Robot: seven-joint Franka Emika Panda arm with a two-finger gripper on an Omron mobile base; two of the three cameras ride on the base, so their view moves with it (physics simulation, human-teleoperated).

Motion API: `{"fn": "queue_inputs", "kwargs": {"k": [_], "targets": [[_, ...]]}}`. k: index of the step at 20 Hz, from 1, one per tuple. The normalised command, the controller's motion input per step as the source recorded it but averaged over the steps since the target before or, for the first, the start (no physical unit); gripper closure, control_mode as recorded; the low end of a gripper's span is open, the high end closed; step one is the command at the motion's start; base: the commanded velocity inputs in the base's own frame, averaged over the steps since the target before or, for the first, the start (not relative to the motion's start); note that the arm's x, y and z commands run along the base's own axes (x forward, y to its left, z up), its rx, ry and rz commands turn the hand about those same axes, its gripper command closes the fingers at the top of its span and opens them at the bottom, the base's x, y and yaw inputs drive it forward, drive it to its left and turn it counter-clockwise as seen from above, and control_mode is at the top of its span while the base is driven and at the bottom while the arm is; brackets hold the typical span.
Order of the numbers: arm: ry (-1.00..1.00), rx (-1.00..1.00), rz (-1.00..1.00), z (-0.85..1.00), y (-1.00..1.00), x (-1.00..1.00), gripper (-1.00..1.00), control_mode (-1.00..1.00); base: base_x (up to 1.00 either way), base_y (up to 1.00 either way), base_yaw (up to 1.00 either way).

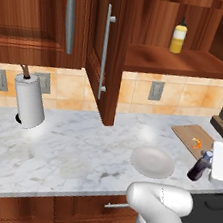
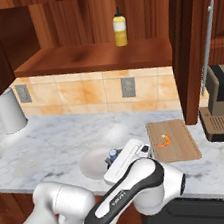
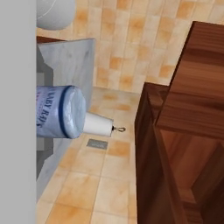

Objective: Pick the shrimp from the plate and place it on the cutting board. Then pick the condiment bottle from the cabinet and place it next to the cutting board.

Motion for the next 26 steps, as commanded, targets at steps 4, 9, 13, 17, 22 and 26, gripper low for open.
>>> {"fn": "queue_inputs", "kwargs": {"k": [4,9,13,17,22,26], "targets": [[0.0,0.0,0.0,-0.15,-0.08,0.12,1.0,-1.0,0.0,0.0,0.0],[0.0,0.0,0.0,-0.15,-0.09,0.06,1.0,-1.0,0.0,0.0,0.0],[0.0,0.0,0.0,-0.15,-0.08,0.04,1.0,-1.0,0.0,0.0,0.0],[-0.02,0.0,0.0,-0.17,-0.04,0.11,1.0,-1.0,0.0,0.0,0.0],[-0.05,0.0,0.0,-0.21,0.0,0.21,1.0,-1.0,0.0,0.0,0.0],[-0.06,0.01,0.0,-0.23,-0.01,0.24,1.0,-1.0,0.0,0.0,0.0]]}}
